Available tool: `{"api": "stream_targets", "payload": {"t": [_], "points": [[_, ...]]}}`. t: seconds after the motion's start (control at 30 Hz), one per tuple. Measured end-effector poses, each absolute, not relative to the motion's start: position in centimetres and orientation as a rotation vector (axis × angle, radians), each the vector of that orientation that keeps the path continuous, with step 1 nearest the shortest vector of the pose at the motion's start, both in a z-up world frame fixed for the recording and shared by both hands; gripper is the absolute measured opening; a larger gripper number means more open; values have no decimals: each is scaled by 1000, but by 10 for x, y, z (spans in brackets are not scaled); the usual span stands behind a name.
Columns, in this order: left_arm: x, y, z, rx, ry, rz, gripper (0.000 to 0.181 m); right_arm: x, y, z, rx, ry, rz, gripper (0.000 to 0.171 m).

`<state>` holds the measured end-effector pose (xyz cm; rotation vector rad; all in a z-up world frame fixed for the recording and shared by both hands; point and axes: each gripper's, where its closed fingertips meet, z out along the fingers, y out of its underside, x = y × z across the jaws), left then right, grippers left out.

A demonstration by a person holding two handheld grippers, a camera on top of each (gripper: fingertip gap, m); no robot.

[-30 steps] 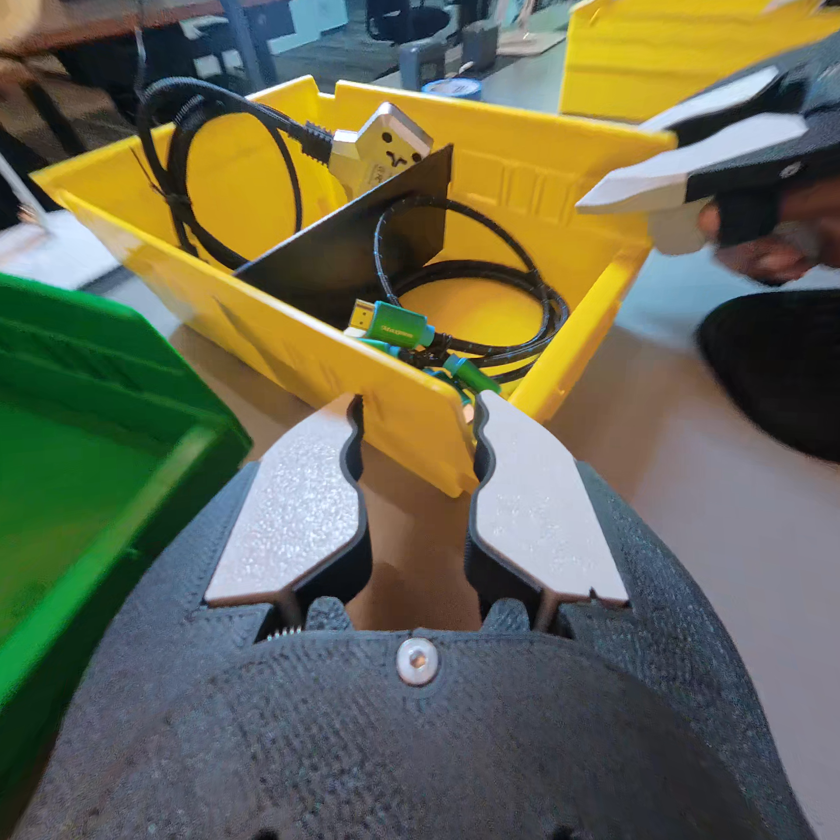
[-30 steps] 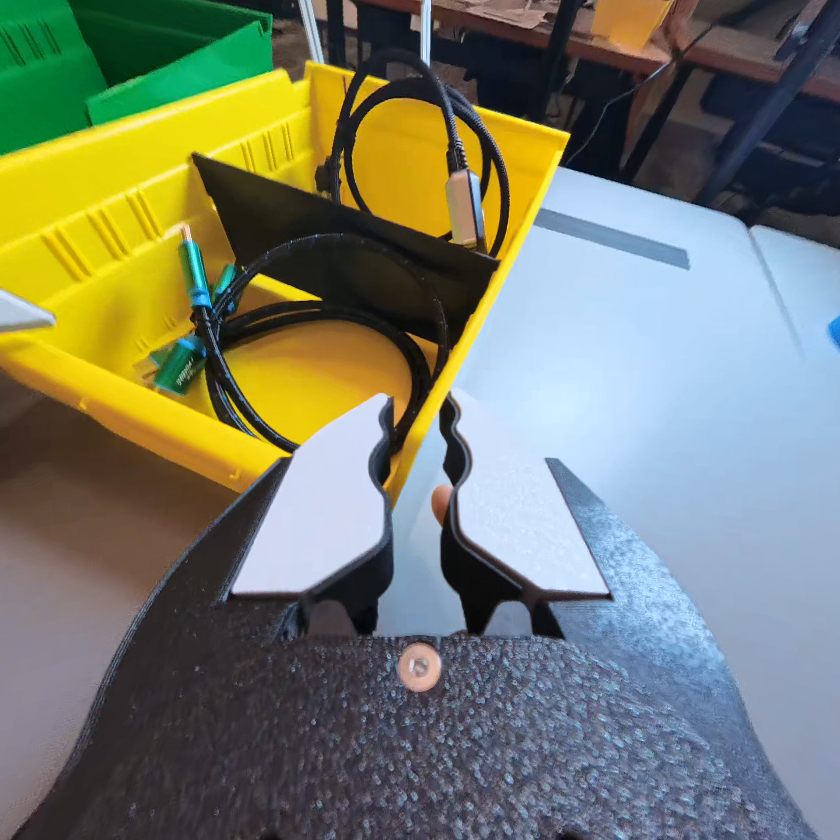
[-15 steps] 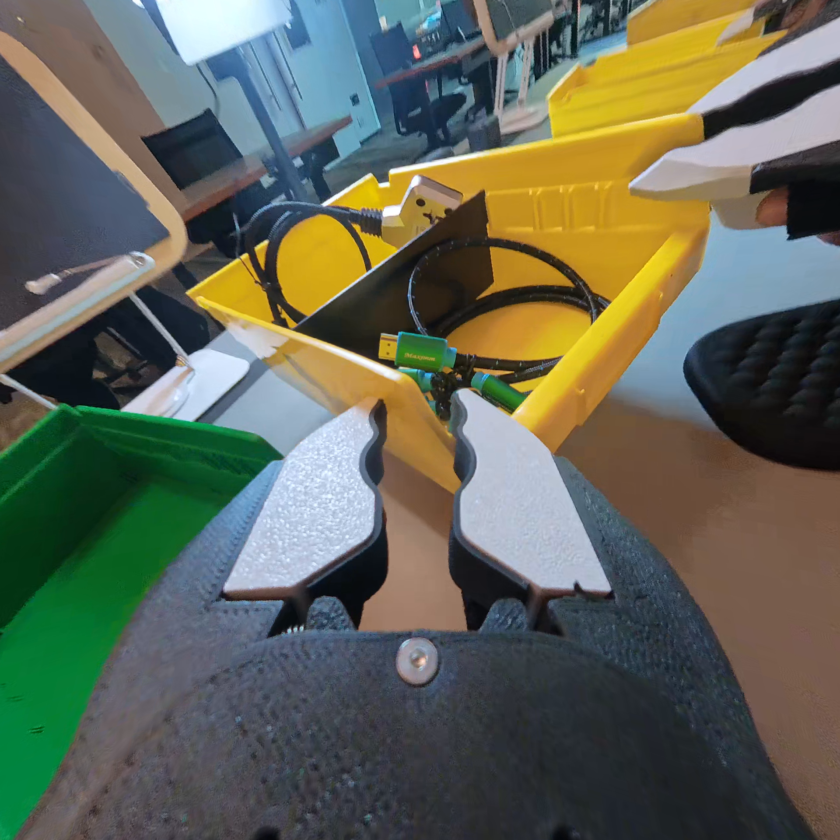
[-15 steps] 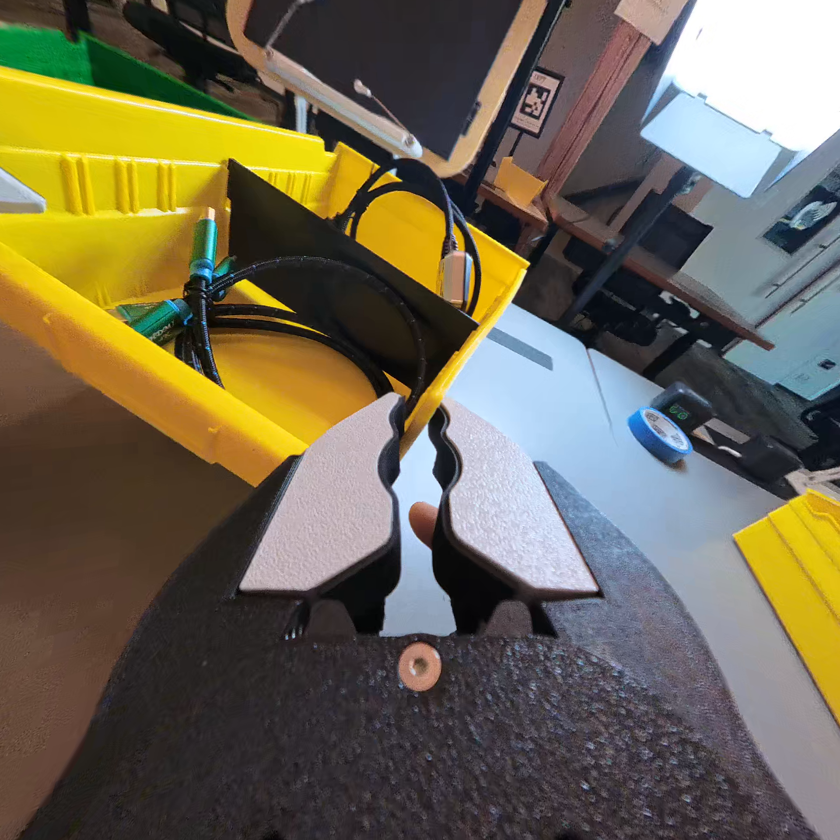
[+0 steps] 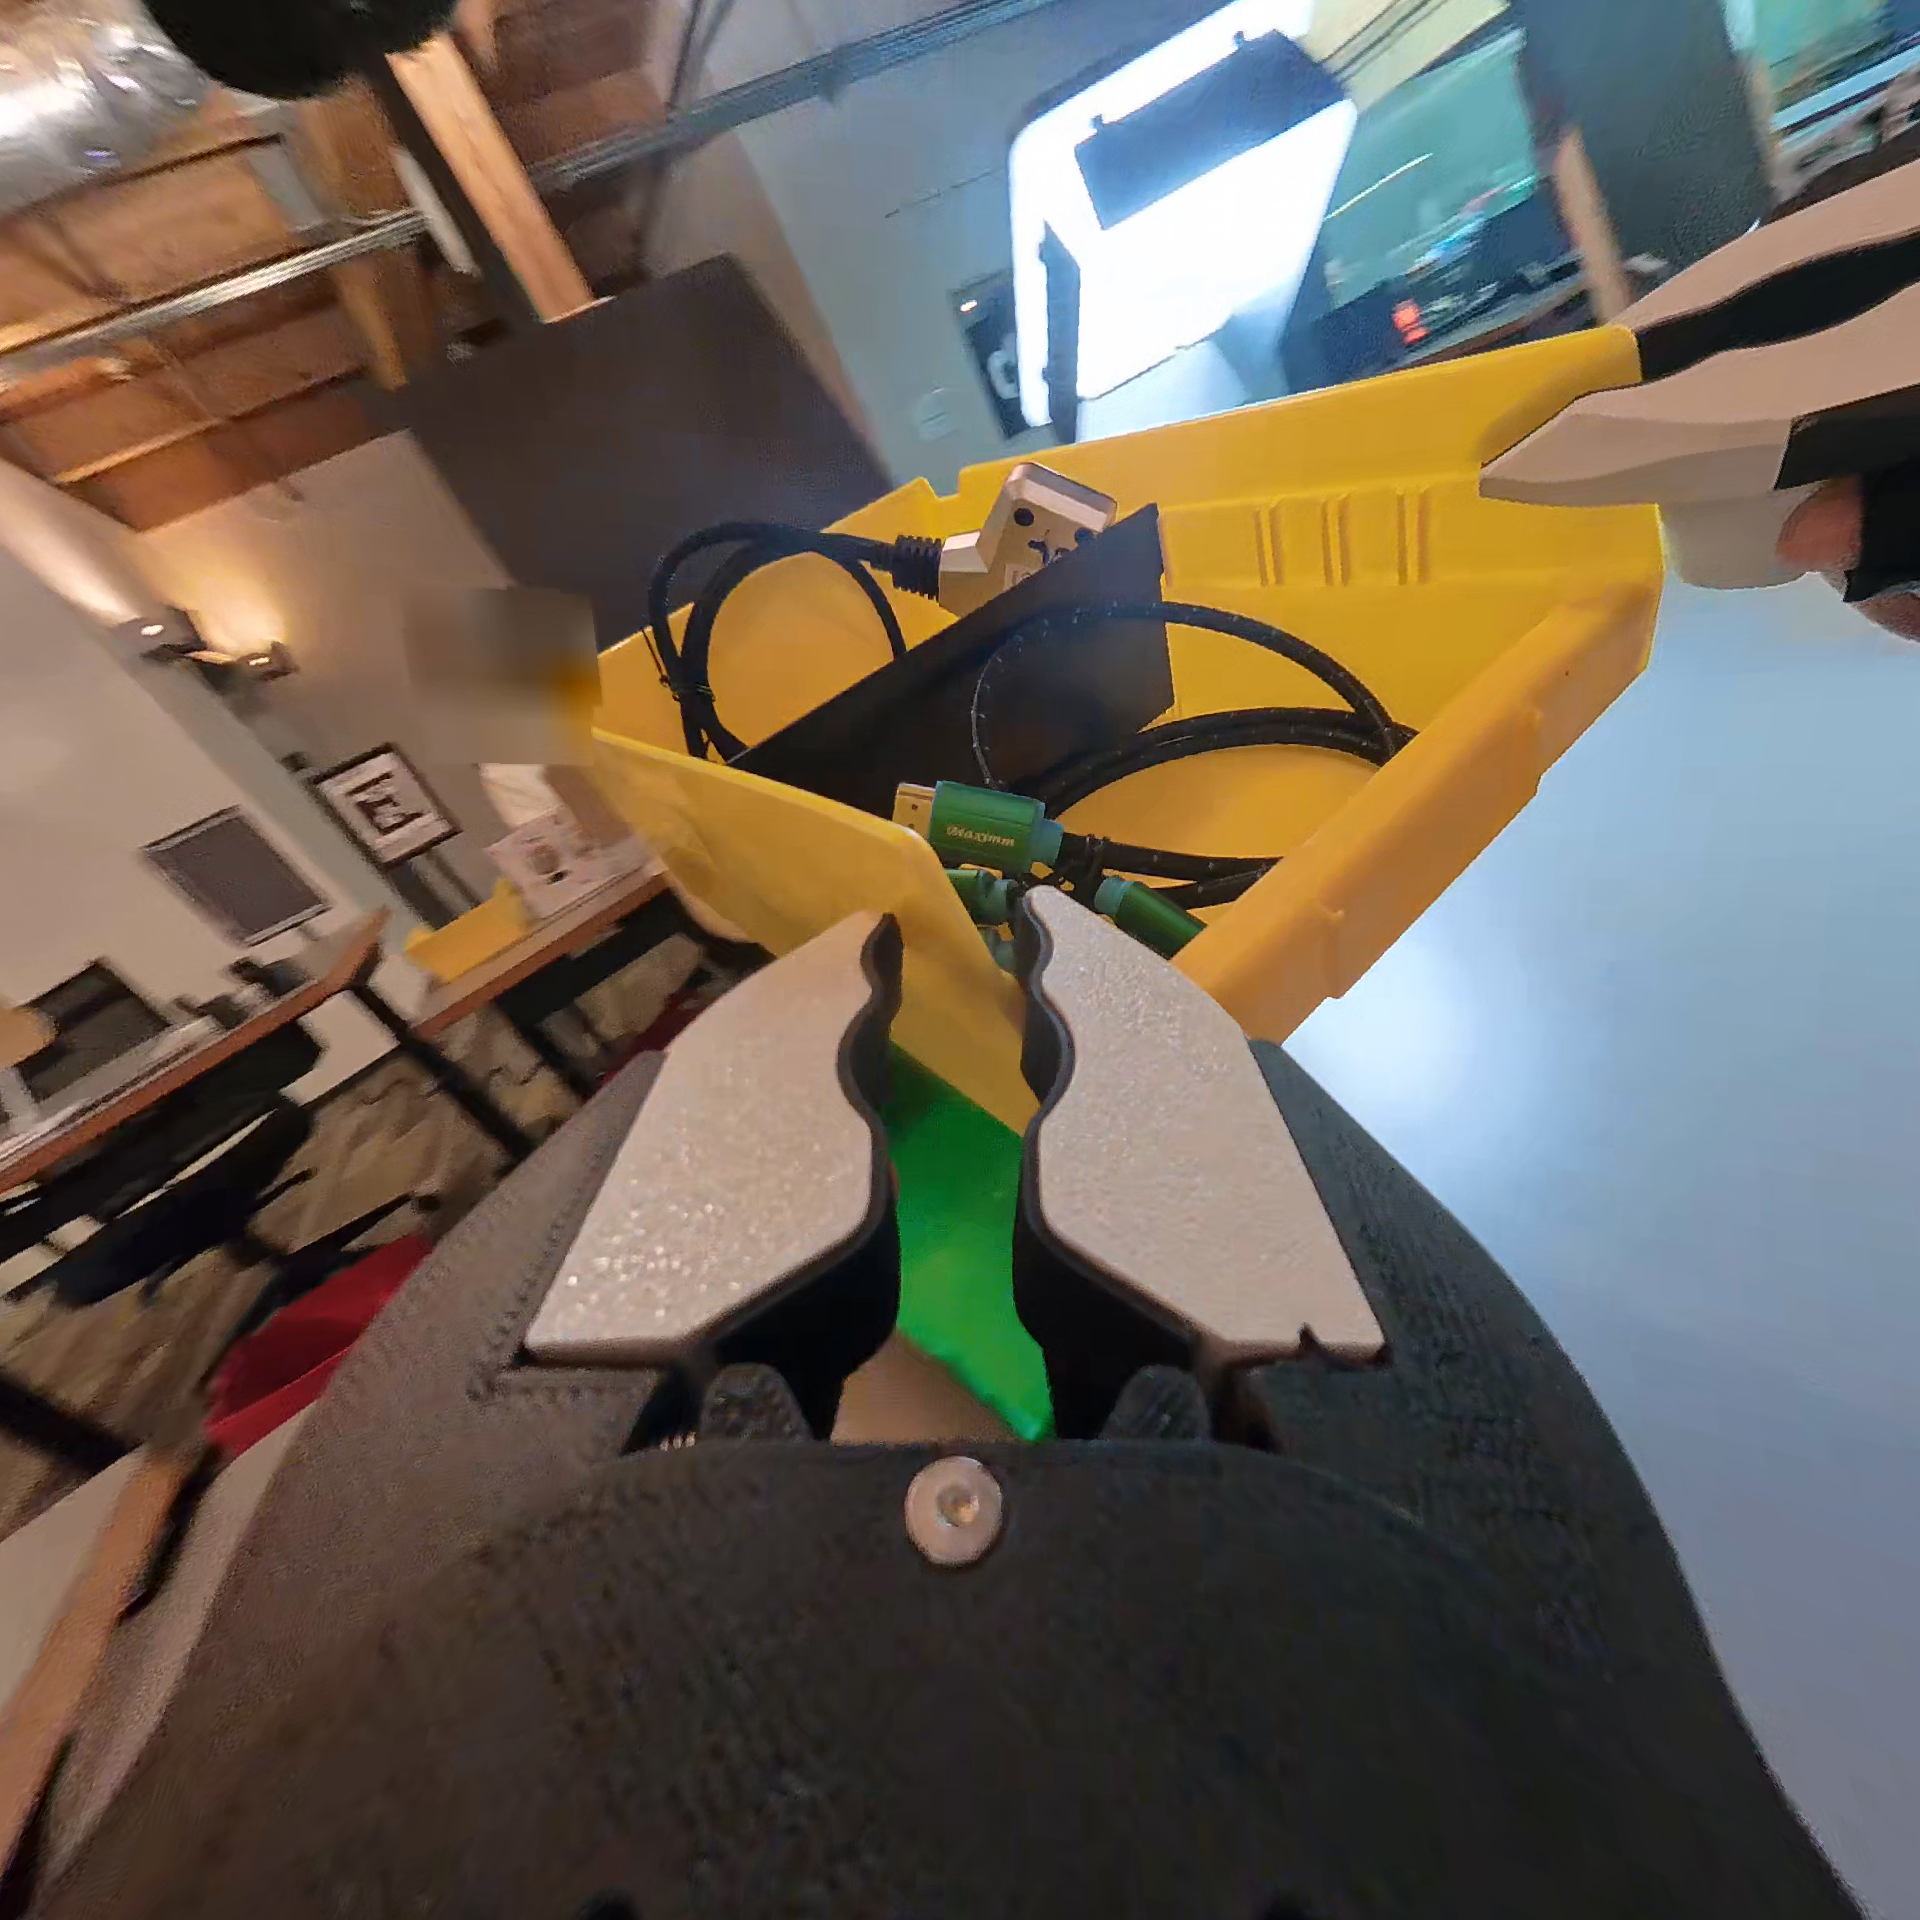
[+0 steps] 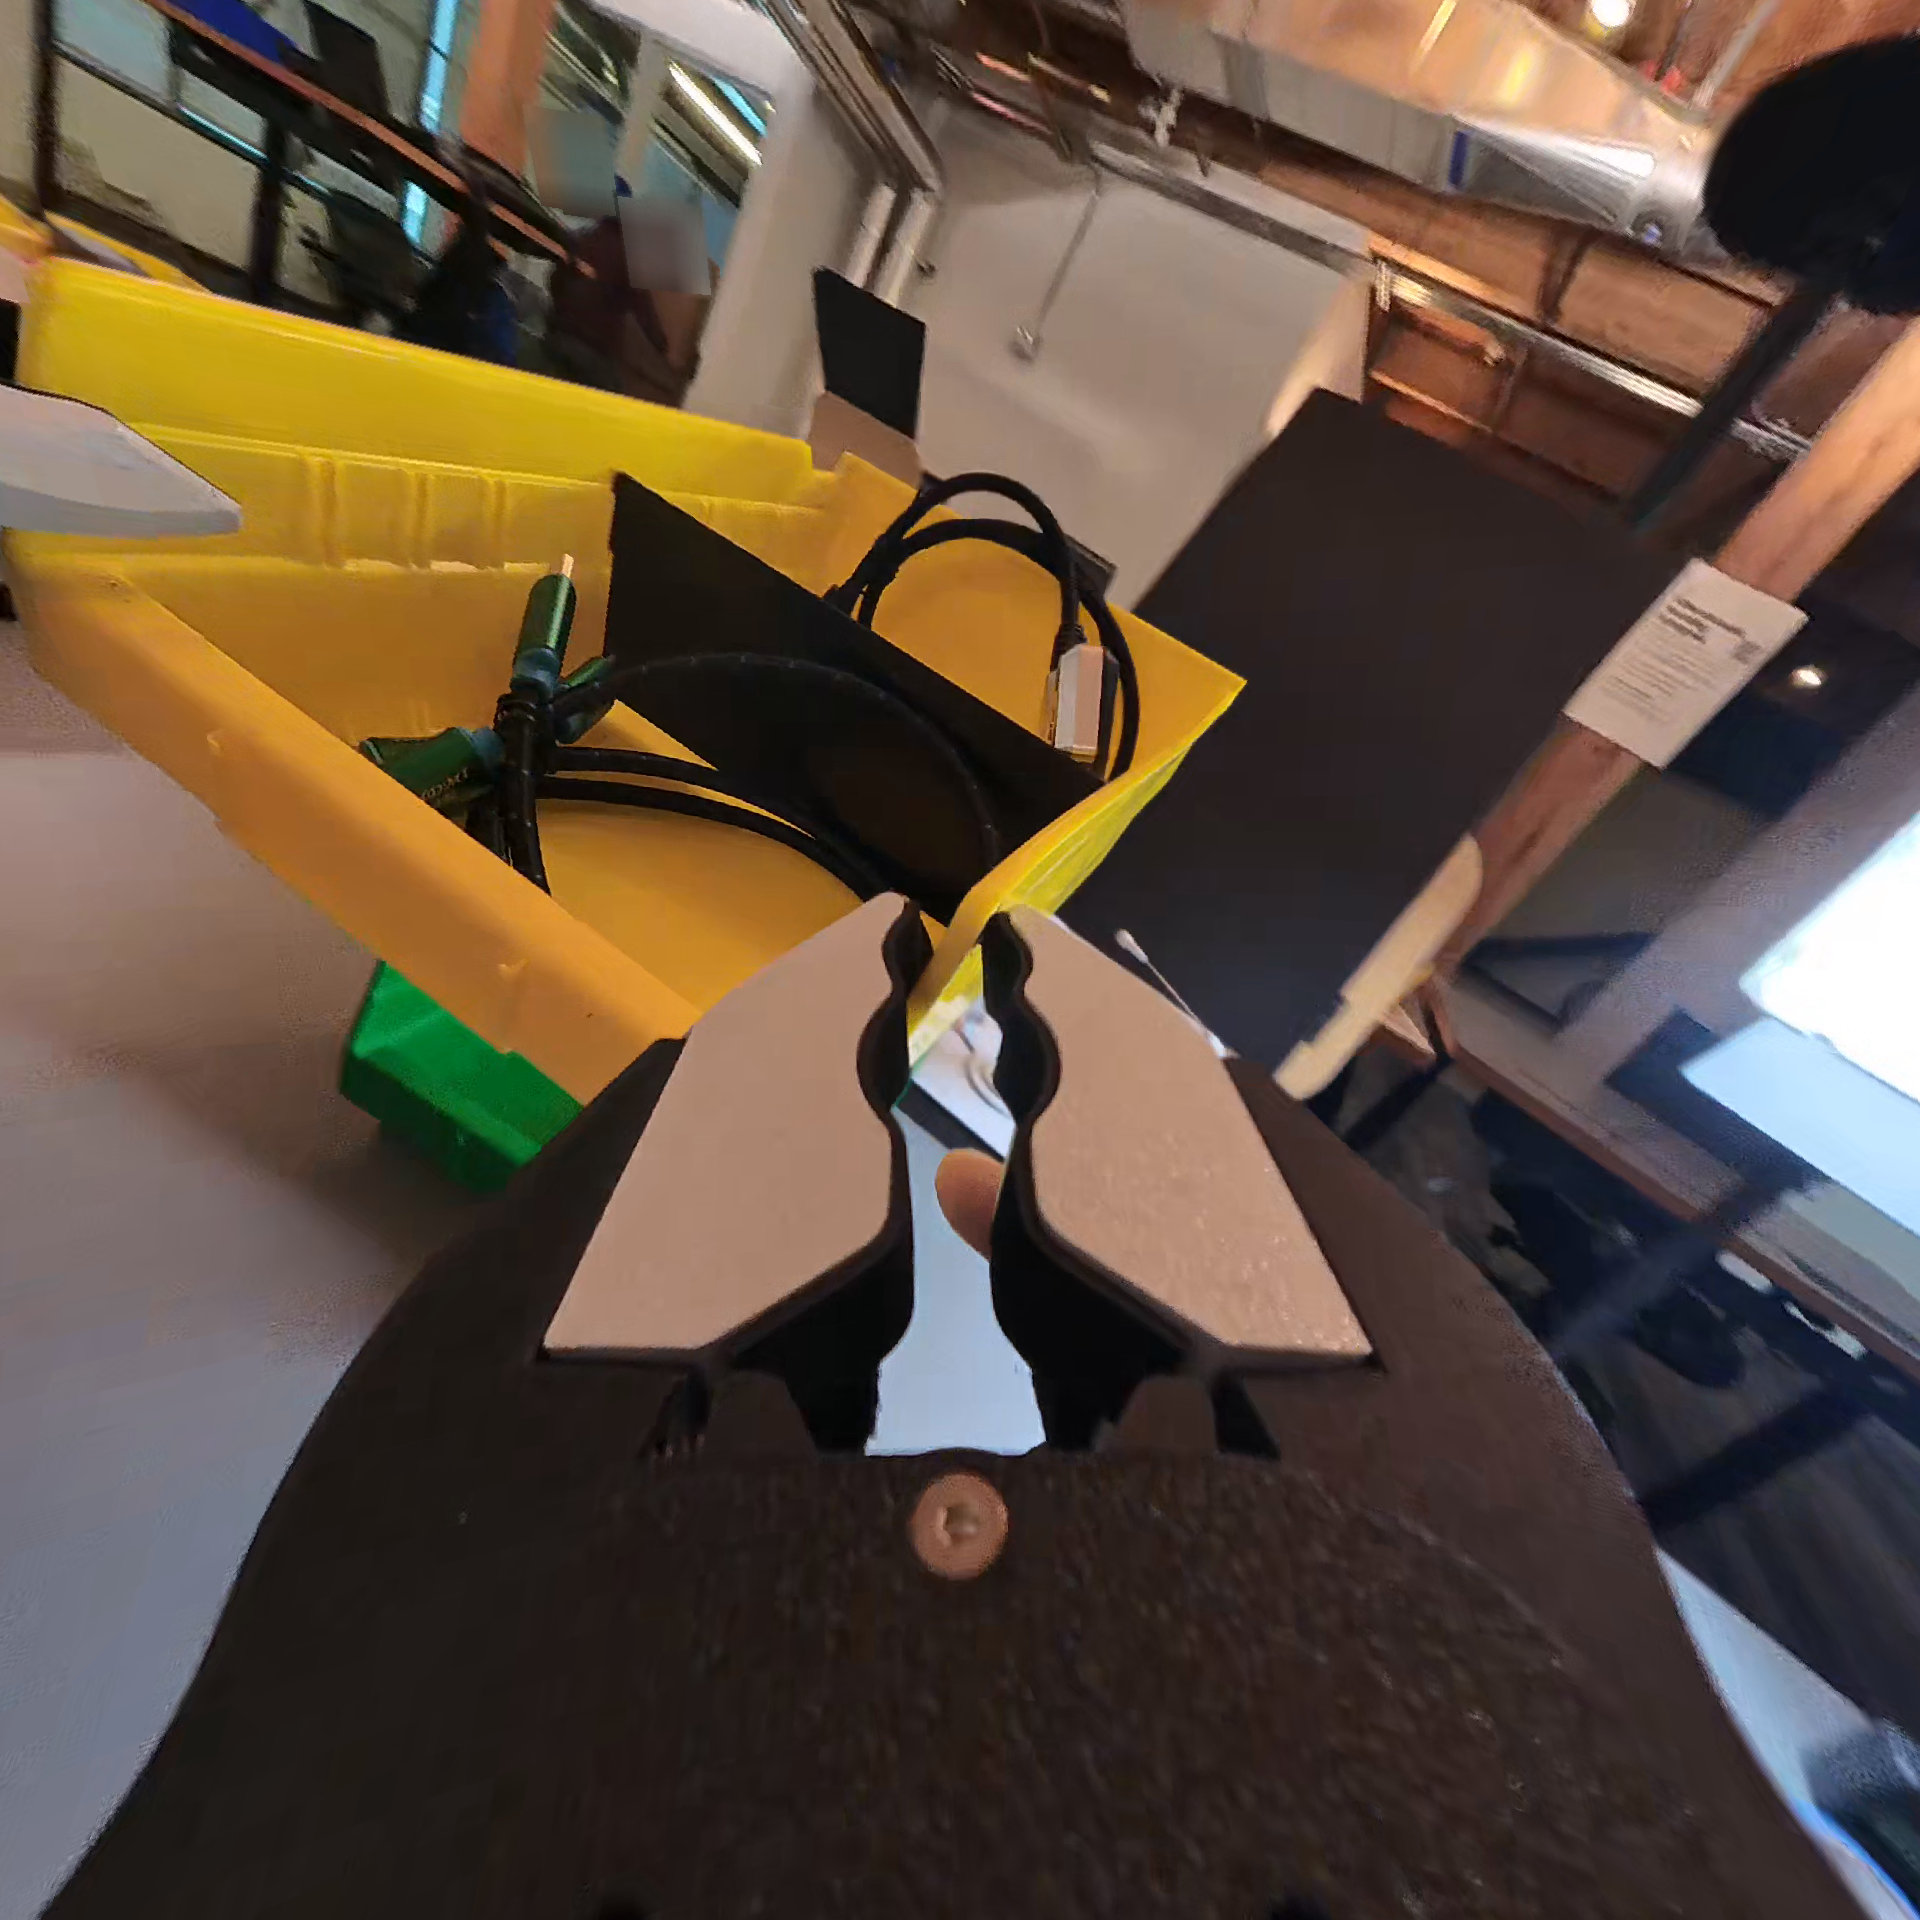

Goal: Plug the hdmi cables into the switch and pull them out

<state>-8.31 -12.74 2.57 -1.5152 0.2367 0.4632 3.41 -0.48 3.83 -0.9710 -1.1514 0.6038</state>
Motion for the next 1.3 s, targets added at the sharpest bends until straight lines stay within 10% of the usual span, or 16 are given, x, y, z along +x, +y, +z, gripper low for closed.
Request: {"api": "stream_targets", "payload": {"t": [0.5, 1.0, 1.3], "points": [[-241, -281, -80, -1749, -119, 624, 20, -170, -120, -86, -1030, -1412, 887, 10], [-265, -236, -154, -1854, -152, 589, 41, -111, -83, -136, -1025, -1746, 724, 26], [-181, -177, -186, -2354, 685, 526, 38, -90, 10, -222, -780, -2425, 57, 66]]}}
